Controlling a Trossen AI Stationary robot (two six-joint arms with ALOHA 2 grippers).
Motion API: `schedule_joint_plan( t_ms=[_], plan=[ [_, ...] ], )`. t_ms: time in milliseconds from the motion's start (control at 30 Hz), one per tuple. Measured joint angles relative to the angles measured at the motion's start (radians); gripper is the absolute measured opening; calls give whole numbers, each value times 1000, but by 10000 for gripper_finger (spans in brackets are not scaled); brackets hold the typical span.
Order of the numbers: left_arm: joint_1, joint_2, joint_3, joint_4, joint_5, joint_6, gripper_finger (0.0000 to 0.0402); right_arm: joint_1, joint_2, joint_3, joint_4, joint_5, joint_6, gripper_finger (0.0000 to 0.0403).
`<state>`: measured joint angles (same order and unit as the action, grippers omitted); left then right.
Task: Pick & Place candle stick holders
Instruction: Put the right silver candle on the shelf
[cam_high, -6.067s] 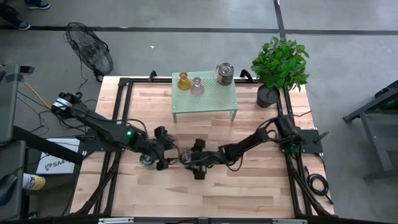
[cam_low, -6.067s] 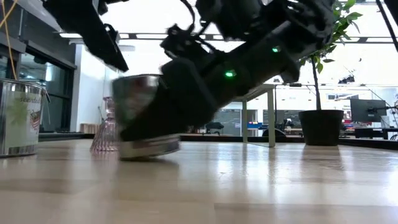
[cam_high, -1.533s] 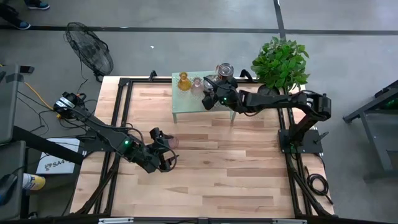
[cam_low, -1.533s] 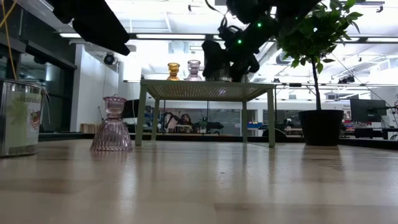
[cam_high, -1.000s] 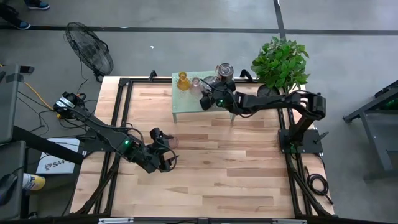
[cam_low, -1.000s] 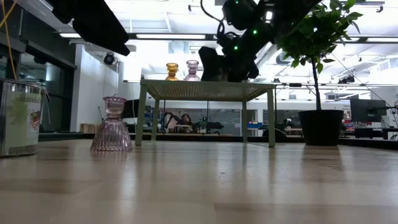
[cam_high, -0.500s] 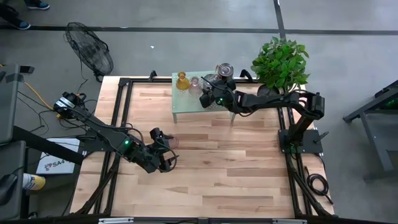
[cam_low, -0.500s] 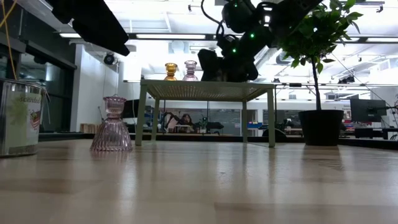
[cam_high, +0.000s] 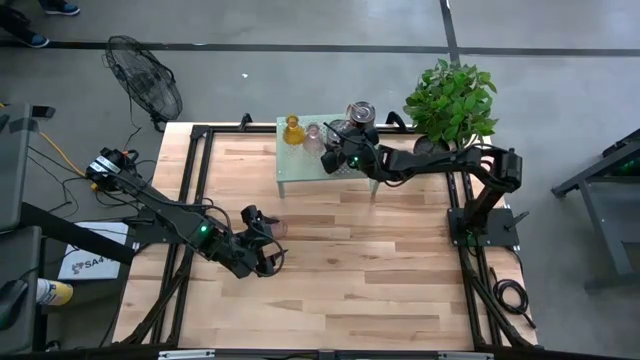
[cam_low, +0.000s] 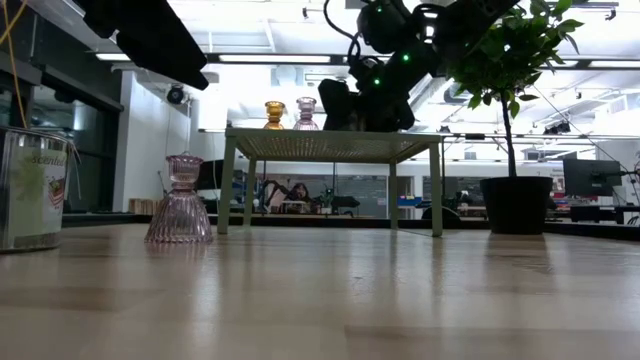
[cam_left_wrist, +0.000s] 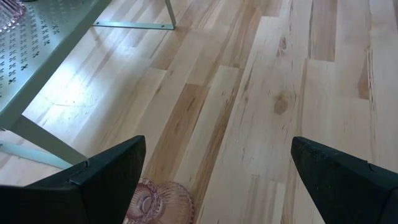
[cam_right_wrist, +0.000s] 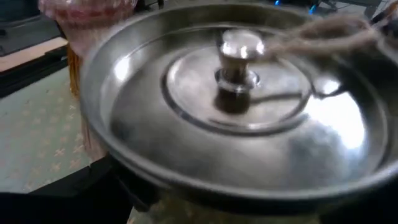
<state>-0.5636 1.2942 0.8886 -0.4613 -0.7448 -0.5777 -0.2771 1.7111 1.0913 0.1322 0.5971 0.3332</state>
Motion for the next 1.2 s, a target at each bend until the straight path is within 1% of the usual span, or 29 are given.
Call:
schedule_joint_plan(
  t_ms=[67, 333, 600, 1000, 1200],
  plan=[
    [0, 0, 0, 0, 0, 0, 396, 0, 1, -2, -4, -5, -5, 388],
    [0, 0, 0, -2, 2, 0, 396, 3, -25, -2, -8, 4, -44, 389],
    [0, -1, 0, -6, 2, 0, 396, 14, -84, -2, -121, 5, -21, 393],
    [0, -1, 0, -5, 3, -3, 396, 48, -97, -1, -139, -5, -29, 390],
    [0, -1, 0, -5, 3, -3, 396, 59, -97, -1, -113, -24, -54, 390]
  ],
)
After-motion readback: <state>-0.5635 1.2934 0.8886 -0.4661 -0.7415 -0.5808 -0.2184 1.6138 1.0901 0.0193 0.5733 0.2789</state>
